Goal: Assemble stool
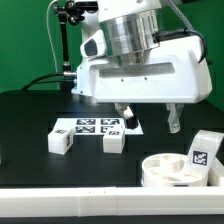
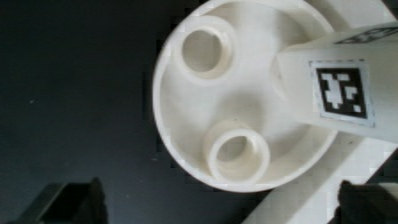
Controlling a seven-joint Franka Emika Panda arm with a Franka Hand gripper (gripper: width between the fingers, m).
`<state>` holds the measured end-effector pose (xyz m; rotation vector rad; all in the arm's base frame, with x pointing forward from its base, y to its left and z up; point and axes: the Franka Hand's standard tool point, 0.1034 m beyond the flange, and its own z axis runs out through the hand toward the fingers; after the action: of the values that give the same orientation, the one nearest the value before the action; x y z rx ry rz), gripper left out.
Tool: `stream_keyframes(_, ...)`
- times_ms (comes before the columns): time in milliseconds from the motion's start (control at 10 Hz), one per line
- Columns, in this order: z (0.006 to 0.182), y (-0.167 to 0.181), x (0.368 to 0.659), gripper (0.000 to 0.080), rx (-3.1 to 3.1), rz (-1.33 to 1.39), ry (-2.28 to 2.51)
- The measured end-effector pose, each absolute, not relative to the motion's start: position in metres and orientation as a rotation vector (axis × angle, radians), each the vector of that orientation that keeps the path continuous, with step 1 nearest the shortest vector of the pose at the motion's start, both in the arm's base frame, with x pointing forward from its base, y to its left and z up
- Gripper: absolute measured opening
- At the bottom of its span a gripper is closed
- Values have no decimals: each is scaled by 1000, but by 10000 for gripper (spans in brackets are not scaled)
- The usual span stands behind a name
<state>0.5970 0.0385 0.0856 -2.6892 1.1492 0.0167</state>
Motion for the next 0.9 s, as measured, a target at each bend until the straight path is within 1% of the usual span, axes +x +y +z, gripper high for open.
stream_keyframes(200, 82, 40, 599, 649, -2775, 12, 976)
stream_keyframes(500, 75, 41, 591, 649, -3010, 7, 460)
stream_keyframes(700, 75, 40, 591, 649, -3034, -3, 256)
stream_keyframes(900, 75, 40, 590, 649, -3031, -2, 274)
